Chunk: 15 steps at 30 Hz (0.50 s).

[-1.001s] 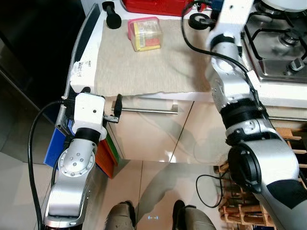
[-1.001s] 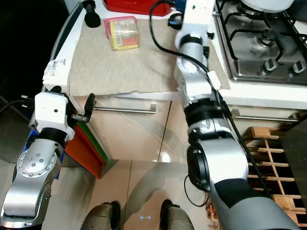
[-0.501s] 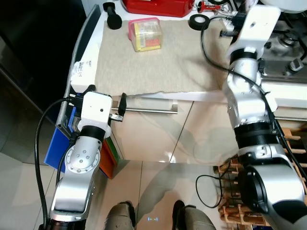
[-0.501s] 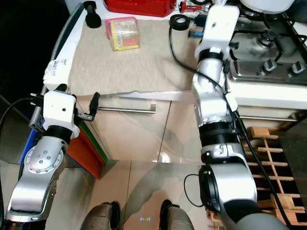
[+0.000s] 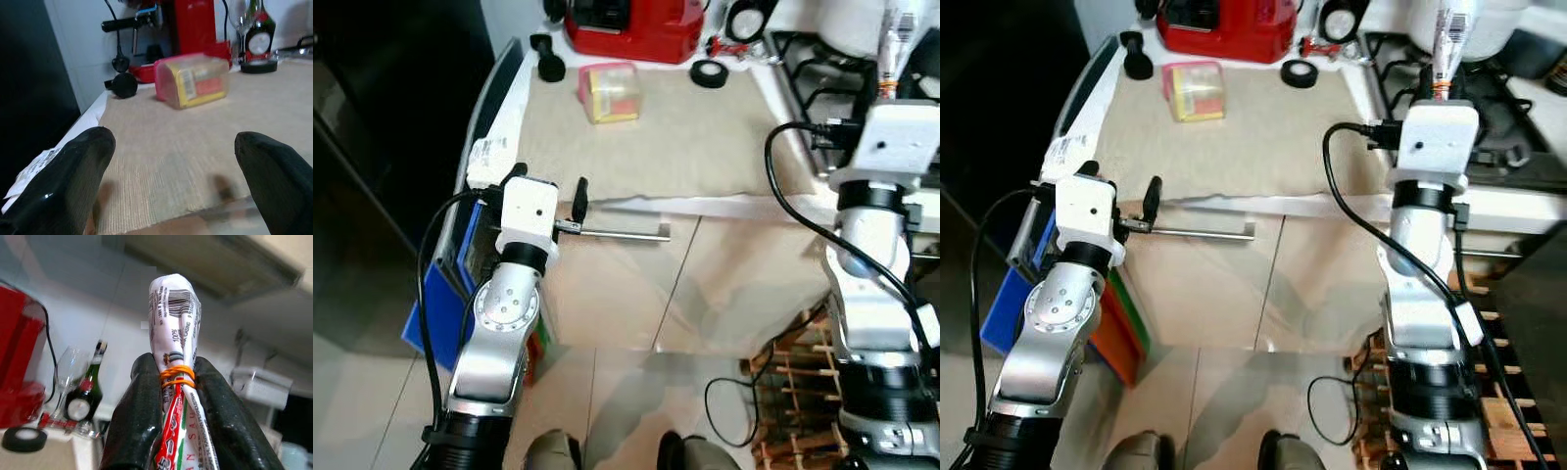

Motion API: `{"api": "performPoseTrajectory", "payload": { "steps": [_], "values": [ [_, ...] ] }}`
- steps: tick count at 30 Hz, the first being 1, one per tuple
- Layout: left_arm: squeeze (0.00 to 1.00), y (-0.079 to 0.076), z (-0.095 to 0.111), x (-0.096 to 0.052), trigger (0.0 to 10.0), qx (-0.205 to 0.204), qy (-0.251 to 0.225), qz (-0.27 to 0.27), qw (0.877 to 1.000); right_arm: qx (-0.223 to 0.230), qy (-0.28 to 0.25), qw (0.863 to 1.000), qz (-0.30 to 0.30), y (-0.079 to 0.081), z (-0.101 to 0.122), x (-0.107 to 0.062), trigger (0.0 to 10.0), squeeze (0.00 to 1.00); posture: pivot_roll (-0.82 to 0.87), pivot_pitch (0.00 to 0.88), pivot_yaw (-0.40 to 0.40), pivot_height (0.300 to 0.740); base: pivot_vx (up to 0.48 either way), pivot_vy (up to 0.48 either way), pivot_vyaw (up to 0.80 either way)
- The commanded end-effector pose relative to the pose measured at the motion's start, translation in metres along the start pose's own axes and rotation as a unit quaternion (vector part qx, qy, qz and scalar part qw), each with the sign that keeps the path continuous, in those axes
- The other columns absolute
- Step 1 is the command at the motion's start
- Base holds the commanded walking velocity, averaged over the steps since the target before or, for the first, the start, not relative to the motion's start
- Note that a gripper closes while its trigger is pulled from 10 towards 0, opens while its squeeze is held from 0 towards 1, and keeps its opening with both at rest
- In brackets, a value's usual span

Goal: Restocking fridge

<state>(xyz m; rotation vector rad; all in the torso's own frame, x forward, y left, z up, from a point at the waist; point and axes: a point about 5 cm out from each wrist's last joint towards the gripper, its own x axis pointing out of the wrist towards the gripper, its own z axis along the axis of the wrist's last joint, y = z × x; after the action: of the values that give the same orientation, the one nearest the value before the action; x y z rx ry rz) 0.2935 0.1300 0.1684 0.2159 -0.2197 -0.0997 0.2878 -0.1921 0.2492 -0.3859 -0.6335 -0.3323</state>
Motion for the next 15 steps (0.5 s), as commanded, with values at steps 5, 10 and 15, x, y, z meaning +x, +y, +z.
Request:
{"api": "performPoseTrajectory", "payload": {
  "steps": [5, 10, 15],
  "values": [
    [0.0, -0.005, -0.013, -0.005, 10.0, -0.042, 0.028, -0.036, 0.998, -0.004, 0.116, 0.993, 0.018, -0.019, -0.027, -0.047, 0.0, 0.03, 0.12, 0.0, -0.04, 0.74, 0.0, 0.0, 0.0],
    [0.0, -0.002, -0.015, -0.006, 10.0, -0.049, 0.028, -0.038, 0.998, 0.017, 0.19, 0.981, 0.038, -0.027, -0.04, -0.083, 0.0, 0.04, 0.13, 0.0, -0.033, 0.74, 0.0, 0.0, 0.0],
    [0.0, -0.011, -0.016, -0.008, 10.0, -0.053, 0.027, -0.078, 0.995, 0.095, 0.31, 0.944, 0.059, -0.012, -0.072, -0.114, 0.0, 0.03, 0.13, 0.0, -0.035, 0.74, 0.0, 0.0, 0.0]
  ]
}}
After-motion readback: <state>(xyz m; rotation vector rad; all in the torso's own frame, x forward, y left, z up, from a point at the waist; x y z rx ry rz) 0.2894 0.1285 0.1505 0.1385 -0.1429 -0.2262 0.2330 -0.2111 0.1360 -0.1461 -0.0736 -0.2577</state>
